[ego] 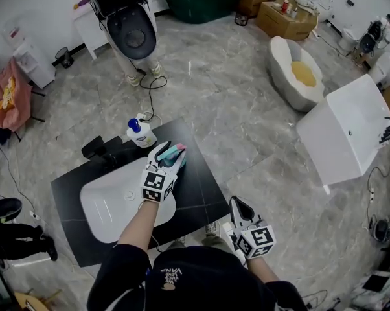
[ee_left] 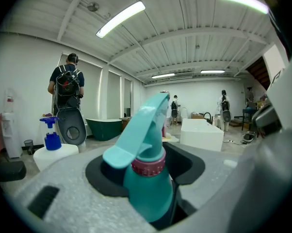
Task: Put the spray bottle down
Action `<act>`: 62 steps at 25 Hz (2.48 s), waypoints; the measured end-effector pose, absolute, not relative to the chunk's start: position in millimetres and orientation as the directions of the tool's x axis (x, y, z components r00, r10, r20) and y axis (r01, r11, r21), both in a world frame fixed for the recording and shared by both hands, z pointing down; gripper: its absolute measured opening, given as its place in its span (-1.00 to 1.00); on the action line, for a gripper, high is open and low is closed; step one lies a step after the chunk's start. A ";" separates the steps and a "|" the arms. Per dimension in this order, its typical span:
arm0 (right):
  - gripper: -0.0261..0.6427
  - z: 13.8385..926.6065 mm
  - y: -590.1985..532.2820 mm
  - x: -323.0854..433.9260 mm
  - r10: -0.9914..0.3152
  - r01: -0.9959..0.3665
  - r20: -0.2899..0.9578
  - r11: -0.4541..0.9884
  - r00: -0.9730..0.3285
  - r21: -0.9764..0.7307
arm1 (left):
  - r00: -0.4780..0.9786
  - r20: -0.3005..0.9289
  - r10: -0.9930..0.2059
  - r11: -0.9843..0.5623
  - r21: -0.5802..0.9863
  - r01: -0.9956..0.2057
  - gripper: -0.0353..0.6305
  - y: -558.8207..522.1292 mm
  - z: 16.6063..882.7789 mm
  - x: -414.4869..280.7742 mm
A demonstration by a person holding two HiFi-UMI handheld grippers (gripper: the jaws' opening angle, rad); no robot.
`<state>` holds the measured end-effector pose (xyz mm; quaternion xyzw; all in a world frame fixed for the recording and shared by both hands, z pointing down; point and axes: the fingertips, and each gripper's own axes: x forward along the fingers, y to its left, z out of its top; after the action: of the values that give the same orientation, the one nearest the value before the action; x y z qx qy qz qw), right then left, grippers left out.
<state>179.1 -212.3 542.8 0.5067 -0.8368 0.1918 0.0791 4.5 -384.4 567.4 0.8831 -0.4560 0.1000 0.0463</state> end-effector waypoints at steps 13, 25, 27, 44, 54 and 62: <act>-0.92 546.6 -219.4 193.0 -0.815 -0.895 0.374 0.374 -0.442 -0.243 | 0.520 0.244 -0.818 -0.546 -0.049 -0.836 -0.22 -424.9 590.4 2.0; -0.92 545.8 -219.5 196.8 -0.821 -0.899 0.371 0.363 -0.433 -0.244 | 0.491 0.275 -0.826 -0.508 0.010 -0.861 -0.21 -438.0 601.3 -8.7; -0.92 545.2 -219.8 195.5 -0.822 -0.900 0.374 0.361 -0.431 -0.244 | 0.486 0.284 -0.826 -0.503 0.015 -0.864 -0.21 -439.5 602.8 -9.6; -0.92 547.2 -211.6 202.6 -0.823 -0.895 0.359 0.373 -0.441 -0.245 | 0.468 0.333 -0.819 -0.484 0.037 -0.874 -0.10 -441.8 609.3 -8.6; -0.92 544.0 -208.0 206.1 -0.825 -0.896 0.356 0.370 -0.439 -0.246 | 0.465 0.344 -0.815 -0.476 0.060 -0.878 0.03 -438.5 607.1 -10.9; -0.92 542.5 -204.7 205.2 -0.825 -0.889 0.340 0.380 -0.451 -0.256 | 0.461 0.346 -0.817 -0.474 0.054 -0.879 0.03 -424.8 599.3 -16.9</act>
<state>205.2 -204.7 542.5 0.5181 -0.8270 0.2038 0.0780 -16.9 -424.8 599.3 0.8473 -0.5004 0.1376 0.1131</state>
